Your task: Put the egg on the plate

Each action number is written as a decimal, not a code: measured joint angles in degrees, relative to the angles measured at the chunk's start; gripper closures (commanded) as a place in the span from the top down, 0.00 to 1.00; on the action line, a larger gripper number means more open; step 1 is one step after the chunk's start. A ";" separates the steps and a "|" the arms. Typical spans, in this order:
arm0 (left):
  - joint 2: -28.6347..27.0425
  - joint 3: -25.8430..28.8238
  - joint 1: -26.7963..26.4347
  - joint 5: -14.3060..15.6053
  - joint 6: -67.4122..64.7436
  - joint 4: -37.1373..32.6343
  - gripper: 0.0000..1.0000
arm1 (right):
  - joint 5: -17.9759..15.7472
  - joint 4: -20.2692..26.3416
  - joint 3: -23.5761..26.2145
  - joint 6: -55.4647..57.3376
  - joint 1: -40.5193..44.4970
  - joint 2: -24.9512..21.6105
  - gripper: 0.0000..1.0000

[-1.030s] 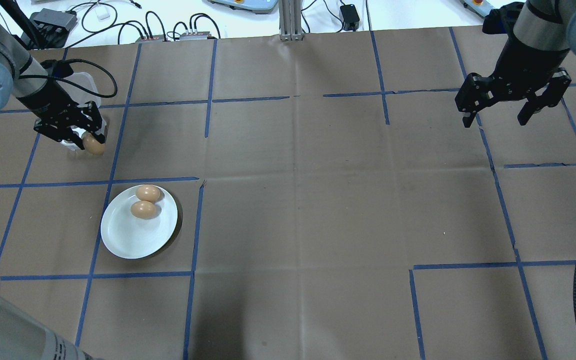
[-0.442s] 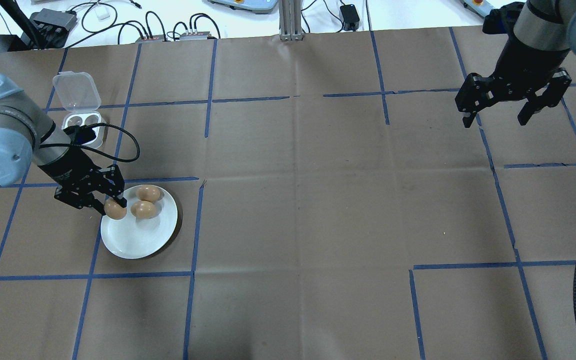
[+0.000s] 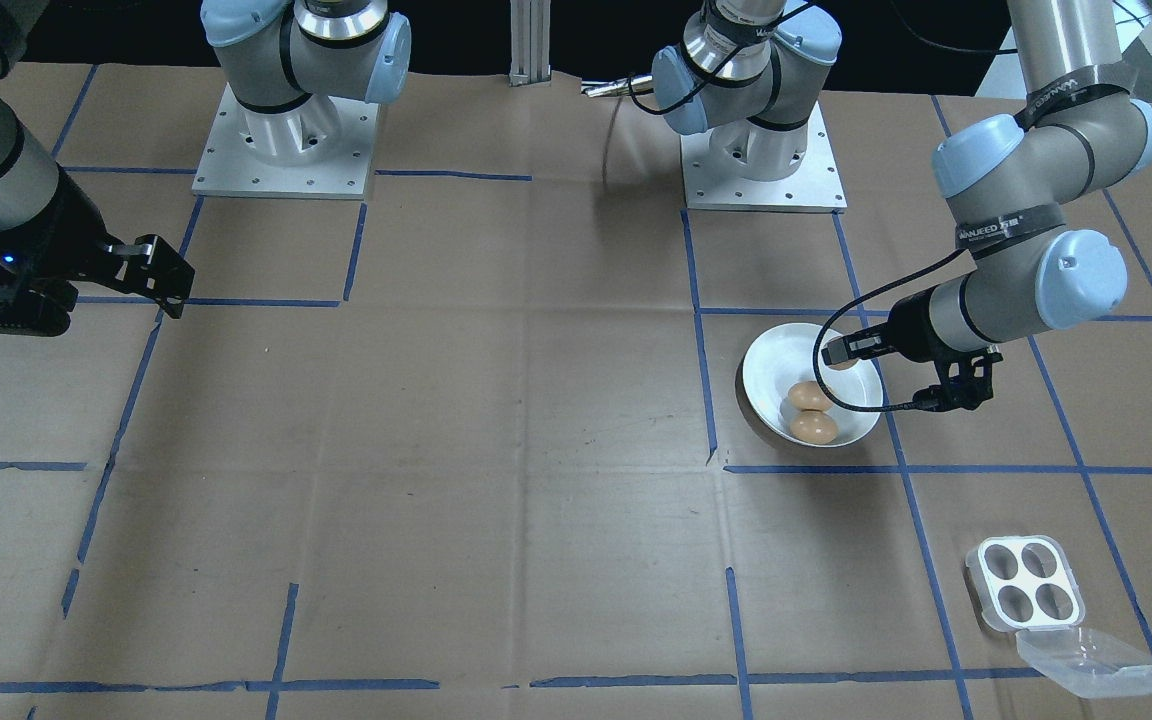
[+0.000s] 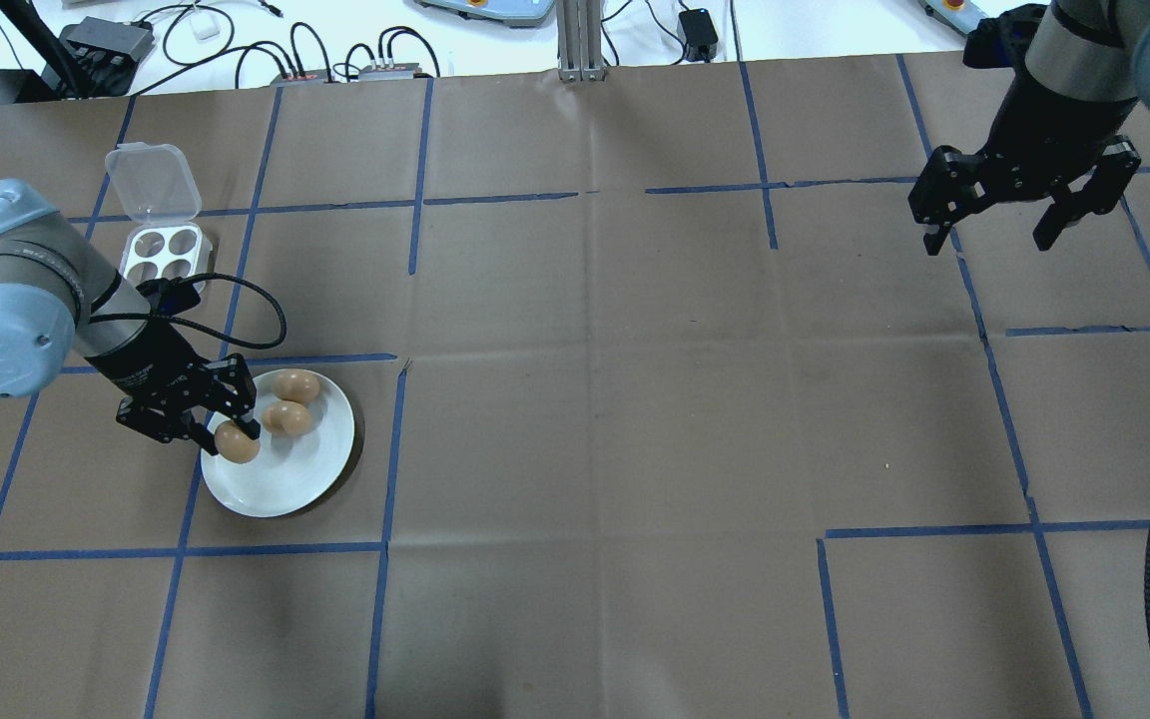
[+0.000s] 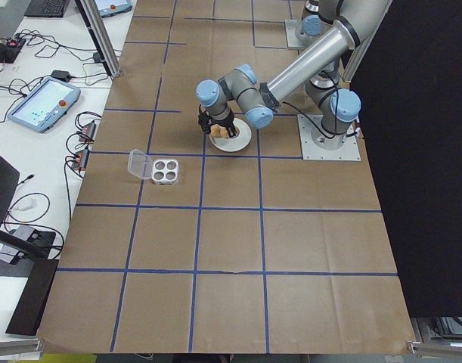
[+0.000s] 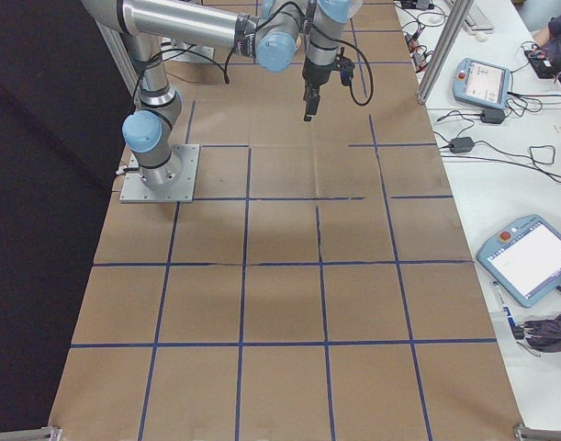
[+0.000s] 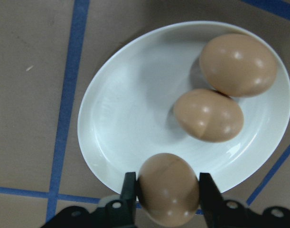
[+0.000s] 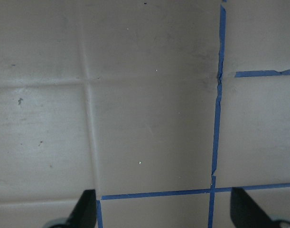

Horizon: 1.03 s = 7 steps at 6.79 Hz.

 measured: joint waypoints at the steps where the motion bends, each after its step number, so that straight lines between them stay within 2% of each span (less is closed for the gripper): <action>1: -0.08 -0.01 0.02 0.02 -0.05 0.04 0.99 | 0.00 0.00 0.00 0.00 0.00 0.00 1.00; 4: 1.02 0.59 -0.07 0.34 -0.12 0.03 0.99 | 0.00 0.00 0.00 0.00 0.00 0.00 1.00; 7: 5.49 3.51 -1.96 0.36 0.69 -0.16 1.00 | 0.00 0.00 0.00 0.00 0.00 0.00 1.00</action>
